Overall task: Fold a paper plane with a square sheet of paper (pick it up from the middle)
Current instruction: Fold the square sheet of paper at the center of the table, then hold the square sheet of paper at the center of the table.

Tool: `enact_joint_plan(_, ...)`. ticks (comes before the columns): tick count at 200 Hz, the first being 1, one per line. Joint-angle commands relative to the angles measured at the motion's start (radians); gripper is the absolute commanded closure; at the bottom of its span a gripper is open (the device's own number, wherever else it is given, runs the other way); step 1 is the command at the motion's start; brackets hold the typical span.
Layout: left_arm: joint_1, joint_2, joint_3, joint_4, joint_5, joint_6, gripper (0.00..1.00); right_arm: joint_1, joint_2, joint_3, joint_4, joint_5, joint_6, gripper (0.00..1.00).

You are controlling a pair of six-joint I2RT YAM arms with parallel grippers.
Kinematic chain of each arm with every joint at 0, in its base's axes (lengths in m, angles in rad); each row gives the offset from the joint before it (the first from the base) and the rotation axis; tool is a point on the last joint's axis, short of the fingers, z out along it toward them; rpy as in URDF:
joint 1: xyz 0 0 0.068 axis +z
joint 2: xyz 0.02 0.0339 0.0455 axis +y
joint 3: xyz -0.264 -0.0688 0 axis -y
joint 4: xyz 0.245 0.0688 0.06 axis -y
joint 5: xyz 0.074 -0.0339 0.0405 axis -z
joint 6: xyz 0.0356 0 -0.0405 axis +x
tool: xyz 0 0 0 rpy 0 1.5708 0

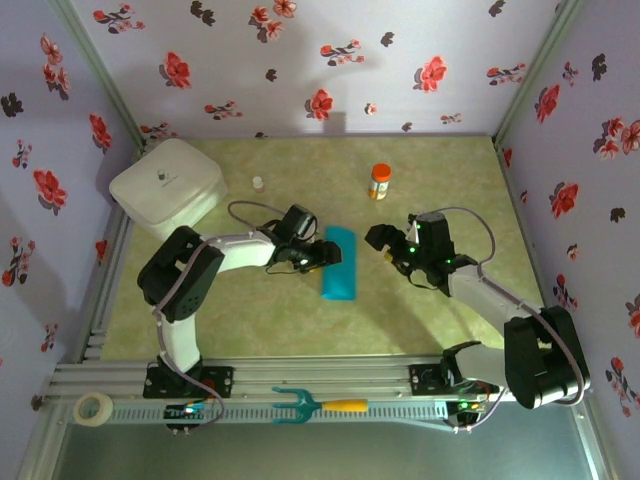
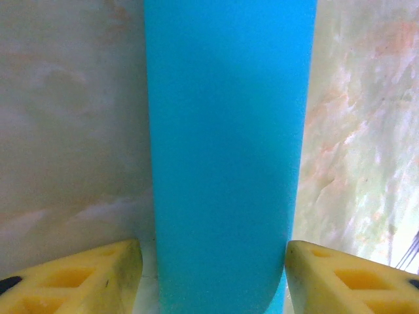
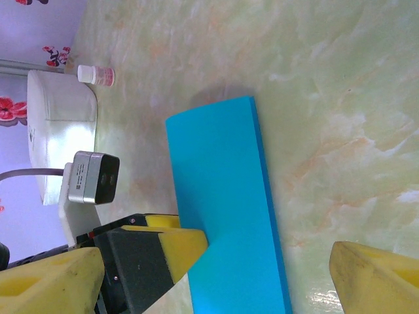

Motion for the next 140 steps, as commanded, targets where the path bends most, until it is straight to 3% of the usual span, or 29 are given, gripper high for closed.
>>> enact_joint_plan(1, 0.002, -0.017, 0.017, -0.088, -0.042, 0.044, 0.41, 0.011, 0.018, -0.009, 0.024, -0.011, 0.013, 0.11)
enact_joint_plan(69, 0.004, -0.009, 0.03, -0.131, -0.094, 0.045, 0.47, 0.031, 0.066, -0.008, 0.053, -0.015, 0.021, 0.13)
enact_joint_plan(114, 0.001, 0.033, 0.064, -0.169, -0.076, 0.052, 0.45, 0.034, 0.076, -0.005, 0.048, -0.01, 0.016, 0.13)
enact_joint_plan(140, -0.007, 0.054, 0.083, -0.19, -0.081, 0.056, 0.43, 0.036, 0.094, -0.004, 0.057, -0.022, 0.019, 0.18)
